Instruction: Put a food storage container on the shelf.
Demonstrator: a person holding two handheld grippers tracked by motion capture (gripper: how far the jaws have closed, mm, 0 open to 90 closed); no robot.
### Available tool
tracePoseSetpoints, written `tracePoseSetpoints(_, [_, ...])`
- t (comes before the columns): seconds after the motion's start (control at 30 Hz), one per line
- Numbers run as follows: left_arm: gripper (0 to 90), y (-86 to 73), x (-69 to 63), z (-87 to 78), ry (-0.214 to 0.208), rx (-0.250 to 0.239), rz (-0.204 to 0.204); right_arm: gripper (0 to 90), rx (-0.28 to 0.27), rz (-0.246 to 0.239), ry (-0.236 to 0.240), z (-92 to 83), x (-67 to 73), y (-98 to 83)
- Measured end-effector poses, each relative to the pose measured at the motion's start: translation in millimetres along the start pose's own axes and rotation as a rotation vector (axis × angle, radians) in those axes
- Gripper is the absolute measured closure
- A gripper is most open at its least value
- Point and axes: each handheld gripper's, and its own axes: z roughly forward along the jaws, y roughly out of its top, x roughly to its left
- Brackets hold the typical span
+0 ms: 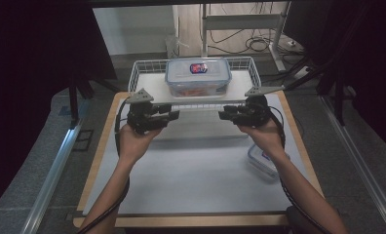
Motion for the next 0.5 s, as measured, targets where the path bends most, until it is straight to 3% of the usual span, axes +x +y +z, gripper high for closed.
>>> tracePoseSetpoints(0.2, [39.5,-28.5,-17.0,-5.5,-0.002,0.000,0.025,44.2,0.047,-0.071,-0.012,-5.0,15.6,-24.6])
tracePoseSetpoints(0.33, [31.9,-46.4,-28.0,-10.6,0.028,0.004,0.060,37.9,0.076,-0.113,-0.037,-7.4,23.0,-40.6])
tracePoseSetpoints(0.5, [26.7,-68.8,-36.7,-12.3,0.035,0.015,0.058,32.5,0.067,-0.136,-0.036,-11.5,28.0,-58.6])
